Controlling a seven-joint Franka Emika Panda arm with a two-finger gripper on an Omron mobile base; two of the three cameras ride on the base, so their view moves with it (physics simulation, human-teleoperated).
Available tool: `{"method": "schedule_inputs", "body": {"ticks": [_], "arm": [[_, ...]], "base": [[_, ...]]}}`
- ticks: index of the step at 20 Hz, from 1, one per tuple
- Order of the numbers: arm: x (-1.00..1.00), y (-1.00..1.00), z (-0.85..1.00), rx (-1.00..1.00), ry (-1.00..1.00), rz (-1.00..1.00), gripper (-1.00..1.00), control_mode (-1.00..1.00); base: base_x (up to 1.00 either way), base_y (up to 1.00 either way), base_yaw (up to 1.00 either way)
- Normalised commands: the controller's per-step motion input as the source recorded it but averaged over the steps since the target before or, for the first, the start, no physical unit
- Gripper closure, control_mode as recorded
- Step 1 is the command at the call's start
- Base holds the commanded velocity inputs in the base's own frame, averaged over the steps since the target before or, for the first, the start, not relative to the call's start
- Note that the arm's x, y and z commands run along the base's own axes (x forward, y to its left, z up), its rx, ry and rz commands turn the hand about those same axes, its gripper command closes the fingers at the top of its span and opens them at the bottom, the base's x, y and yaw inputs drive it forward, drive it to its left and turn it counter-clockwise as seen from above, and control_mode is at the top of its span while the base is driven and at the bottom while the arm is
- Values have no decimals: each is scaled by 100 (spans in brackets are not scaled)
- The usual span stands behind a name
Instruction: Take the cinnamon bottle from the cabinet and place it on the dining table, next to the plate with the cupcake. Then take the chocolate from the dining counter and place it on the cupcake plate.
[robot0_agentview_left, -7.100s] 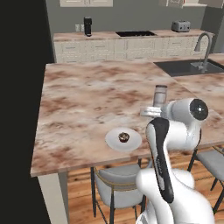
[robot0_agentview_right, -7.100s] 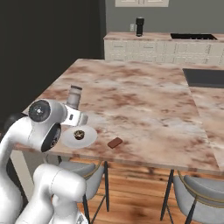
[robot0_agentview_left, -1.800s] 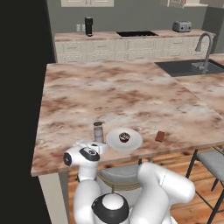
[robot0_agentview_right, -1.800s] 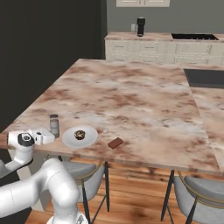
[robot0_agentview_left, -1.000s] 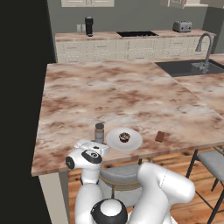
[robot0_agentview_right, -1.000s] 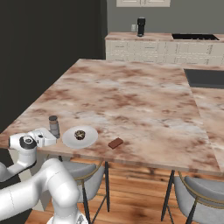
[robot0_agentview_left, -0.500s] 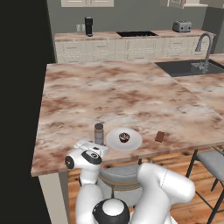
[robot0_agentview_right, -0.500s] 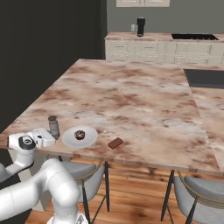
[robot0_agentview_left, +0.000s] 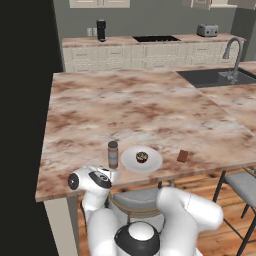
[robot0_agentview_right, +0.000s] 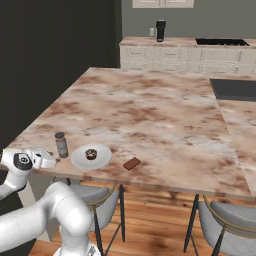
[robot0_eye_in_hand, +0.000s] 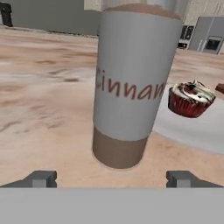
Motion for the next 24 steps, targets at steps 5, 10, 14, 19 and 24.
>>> {"method": "schedule_inputs", "body": {"ticks": [5, 10, 14, 19, 24], "arm": [[-60, 15, 8, 5, 16, 0, -100, -100], [-60, 0, 38, 0, 7, 0, -100, -100], [-67, -11, 51, 1, 4, 0, -100, -100], [-65, -22, 49, 6, 12, 0, -100, -100], [-58, -34, 47, 16, 14, 0, -100, -100]], "base": [[0, 0, 0], [0, 0, 0], [0, 0, 0], [0, 0, 0], [0, 0, 0]]}}
